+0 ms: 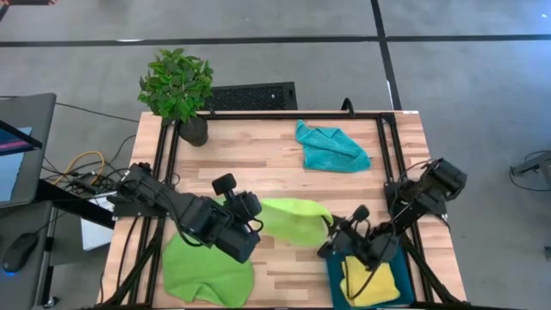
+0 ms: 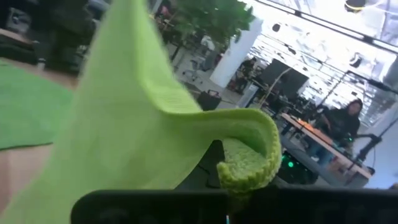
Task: Fold microfiber towels
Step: Fold the light green towel
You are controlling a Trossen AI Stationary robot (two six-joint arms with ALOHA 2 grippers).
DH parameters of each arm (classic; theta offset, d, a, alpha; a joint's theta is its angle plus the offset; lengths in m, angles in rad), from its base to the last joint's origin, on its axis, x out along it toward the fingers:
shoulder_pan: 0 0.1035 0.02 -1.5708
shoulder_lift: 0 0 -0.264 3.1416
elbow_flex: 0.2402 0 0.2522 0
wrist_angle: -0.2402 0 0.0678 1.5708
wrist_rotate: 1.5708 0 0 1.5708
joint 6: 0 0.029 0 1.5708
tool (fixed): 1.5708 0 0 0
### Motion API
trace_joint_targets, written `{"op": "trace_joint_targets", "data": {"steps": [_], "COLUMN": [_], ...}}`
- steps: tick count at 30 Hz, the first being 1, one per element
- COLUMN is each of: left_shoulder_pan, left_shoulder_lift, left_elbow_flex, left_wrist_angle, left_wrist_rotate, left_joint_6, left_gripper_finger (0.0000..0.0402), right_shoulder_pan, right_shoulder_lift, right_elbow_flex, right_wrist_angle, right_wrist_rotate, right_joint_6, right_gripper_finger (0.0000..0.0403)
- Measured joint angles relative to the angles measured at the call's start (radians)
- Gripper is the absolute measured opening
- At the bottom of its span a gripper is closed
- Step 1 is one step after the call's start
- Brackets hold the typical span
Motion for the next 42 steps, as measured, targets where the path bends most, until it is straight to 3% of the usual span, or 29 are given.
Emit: {"op": "trace_joint_targets", "data": {"steps": [9, 19, 27, 33, 38, 42], "left_shoulder_pan": [0.021, 0.11, 0.271, 0.367, 0.43, 0.472], "left_shoulder_lift": [-0.036, -0.136, -0.152, -0.171, -0.249, -0.344], "left_elbow_flex": [-0.178, -0.322, -0.436, -0.534, -0.64, -0.762], "left_wrist_angle": [0.0, 0.011, 0.102, 0.244, 0.488, 0.79], "left_wrist_rotate": [-0.005, -0.143, -0.199, -0.205, -0.061, 0.102], "left_joint_6": [-0.08, -0.133, -0.019, 0.099, 0.29, 0.485], "left_gripper_finger": [0.0, 0.0, 0.0, 0.0, 0.0, 0.0], "right_shoulder_pan": [-0.06, -0.233, -0.411, -0.552, -0.701, -0.787], "right_shoulder_lift": [-0.244, -0.441, -0.508, -0.531, -0.547, -0.545], "right_elbow_flex": [-0.105, -0.174, -0.173, -0.143, -0.063, -0.035], "right_wrist_angle": [-0.043, -0.223, -0.372, -0.738, -1.161, -1.271], "right_wrist_rotate": [-0.001, -0.032, -0.22, -0.437, -0.768, -0.875], "right_joint_6": [-0.085, -0.085, -0.056, 0.207, 0.537, 0.596], "right_gripper_finger": [0.0002, 0.0001, 0.0001, 0.0, 0.0, 0.0002]}}
